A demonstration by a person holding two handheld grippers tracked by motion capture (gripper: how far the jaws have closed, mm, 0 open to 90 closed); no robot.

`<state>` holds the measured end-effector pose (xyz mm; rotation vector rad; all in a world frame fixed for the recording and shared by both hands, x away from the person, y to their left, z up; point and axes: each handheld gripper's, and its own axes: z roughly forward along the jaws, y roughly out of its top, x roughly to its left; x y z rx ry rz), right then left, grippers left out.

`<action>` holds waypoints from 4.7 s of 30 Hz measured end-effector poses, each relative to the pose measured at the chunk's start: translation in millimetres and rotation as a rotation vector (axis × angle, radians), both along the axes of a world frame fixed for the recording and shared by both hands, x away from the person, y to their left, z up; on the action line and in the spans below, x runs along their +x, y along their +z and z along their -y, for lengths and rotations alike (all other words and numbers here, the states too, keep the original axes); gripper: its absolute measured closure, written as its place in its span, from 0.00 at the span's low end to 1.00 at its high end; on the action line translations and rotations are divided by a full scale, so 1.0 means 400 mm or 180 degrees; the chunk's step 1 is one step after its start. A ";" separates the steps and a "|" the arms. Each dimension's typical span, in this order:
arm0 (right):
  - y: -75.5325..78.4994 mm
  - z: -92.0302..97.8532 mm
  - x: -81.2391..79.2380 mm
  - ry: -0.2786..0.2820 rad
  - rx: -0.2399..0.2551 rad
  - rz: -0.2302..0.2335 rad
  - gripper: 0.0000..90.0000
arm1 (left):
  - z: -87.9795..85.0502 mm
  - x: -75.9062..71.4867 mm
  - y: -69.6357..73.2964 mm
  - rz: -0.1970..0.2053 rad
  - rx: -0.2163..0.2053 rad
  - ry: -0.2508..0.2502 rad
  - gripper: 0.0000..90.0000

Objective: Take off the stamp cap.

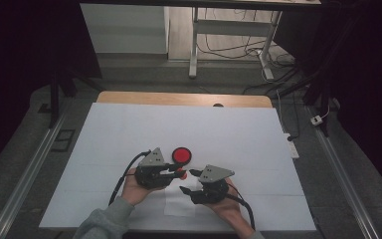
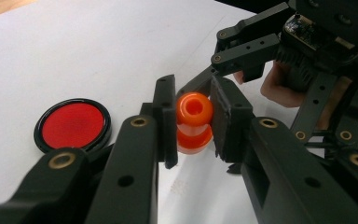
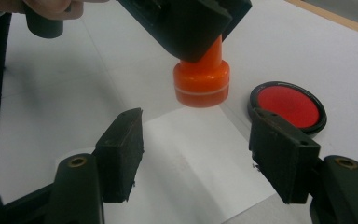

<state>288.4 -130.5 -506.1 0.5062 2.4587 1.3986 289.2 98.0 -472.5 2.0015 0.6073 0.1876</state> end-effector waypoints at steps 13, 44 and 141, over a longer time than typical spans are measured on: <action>0.008 -0.019 0.001 -0.0110 -0.0020 0.0045 0.44 | 0.000 0.002 -0.002 -0.0017 -0.0031 0.0007 0.81; 0.009 -0.021 -0.001 -0.0139 -0.0073 0.0101 0.70 | 0.006 0.005 -0.009 -0.0036 -0.0031 -0.0006 0.81; 0.013 -0.011 -0.017 -0.0235 0.0105 0.0177 0.73 | 0.007 -0.007 -0.015 0.0035 -0.0257 0.0071 0.81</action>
